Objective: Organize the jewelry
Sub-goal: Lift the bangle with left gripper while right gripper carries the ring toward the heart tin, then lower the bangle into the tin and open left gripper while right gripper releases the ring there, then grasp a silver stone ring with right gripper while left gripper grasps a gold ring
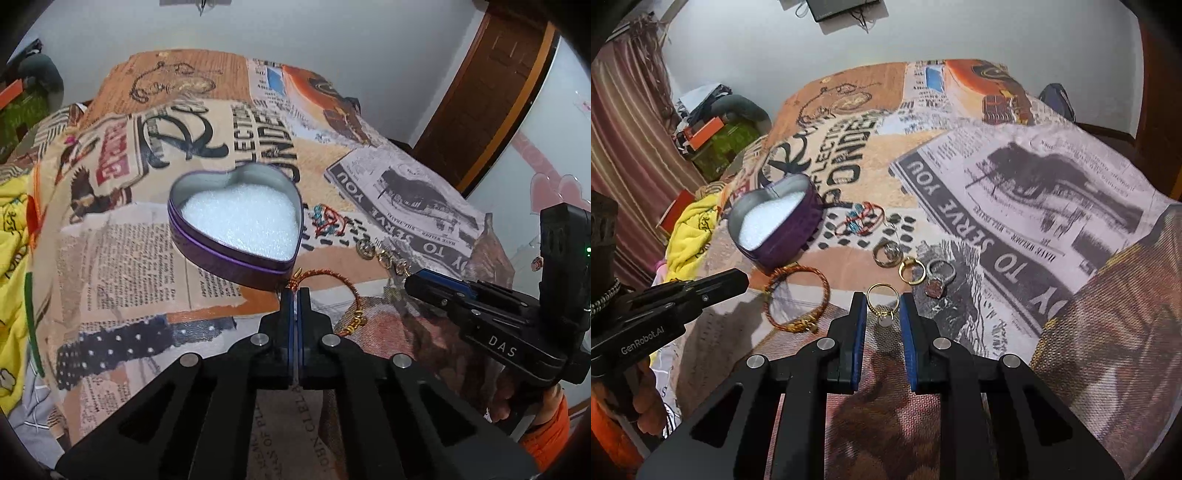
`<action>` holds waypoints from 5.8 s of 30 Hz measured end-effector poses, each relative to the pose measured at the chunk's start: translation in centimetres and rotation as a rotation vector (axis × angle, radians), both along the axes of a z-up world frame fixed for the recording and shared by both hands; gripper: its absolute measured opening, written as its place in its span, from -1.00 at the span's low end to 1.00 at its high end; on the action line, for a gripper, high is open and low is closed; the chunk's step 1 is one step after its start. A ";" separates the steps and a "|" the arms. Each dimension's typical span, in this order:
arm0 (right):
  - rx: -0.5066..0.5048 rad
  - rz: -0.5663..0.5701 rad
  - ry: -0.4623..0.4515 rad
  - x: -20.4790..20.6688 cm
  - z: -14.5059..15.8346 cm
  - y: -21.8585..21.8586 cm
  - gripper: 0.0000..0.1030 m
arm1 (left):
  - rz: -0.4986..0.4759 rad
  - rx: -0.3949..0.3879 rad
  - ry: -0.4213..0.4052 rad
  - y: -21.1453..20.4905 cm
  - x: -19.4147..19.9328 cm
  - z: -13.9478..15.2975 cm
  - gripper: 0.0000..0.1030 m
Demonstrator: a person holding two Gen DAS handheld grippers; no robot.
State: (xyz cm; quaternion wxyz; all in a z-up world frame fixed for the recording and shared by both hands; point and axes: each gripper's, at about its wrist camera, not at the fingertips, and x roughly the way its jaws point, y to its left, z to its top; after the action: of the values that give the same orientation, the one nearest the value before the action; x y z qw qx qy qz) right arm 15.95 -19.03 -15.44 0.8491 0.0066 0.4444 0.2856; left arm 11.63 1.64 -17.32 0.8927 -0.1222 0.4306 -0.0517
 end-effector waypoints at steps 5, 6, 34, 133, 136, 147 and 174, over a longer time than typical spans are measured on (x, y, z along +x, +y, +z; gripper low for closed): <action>0.010 -0.001 -0.033 -0.5 1.0 0.2 -0.68 | -0.010 0.037 -0.015 -0.2 -0.1 0.9 -0.99; 0.013 0.000 -0.037 -0.5 1.1 0.2 -0.68 | -0.006 0.045 -0.001 -0.3 0.1 0.7 -0.92; 0.019 0.000 -0.078 -1.3 2.6 0.5 -0.68 | -0.029 0.156 -0.003 -2.4 0.9 -1.2 -0.89; -0.069 0.095 -0.172 3.1 5.7 5.2 -0.57 | 0.057 0.170 -0.152 3.3 1.9 6.1 -0.41; -0.084 0.056 -0.179 3.2 5.9 3.3 -0.56 | 0.030 0.155 -0.149 2.0 2.2 6.2 -0.39; -0.135 -0.036 -0.130 3.4 3.7 -2.1 -0.56 | -0.097 0.142 -0.072 -3.4 4.2 3.5 -0.38; -0.172 0.093 -0.022 3.3 -2.8 0.5 -0.71 | -0.225 0.136 0.075 -7.0 5.6 -2.6 -0.38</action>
State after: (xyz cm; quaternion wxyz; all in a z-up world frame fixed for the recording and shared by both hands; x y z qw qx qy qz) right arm 19.23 -18.56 -18.26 0.8372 -0.0902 0.4576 0.2856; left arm 17.23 -5.32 -19.93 0.8708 -0.0140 0.4771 -0.1175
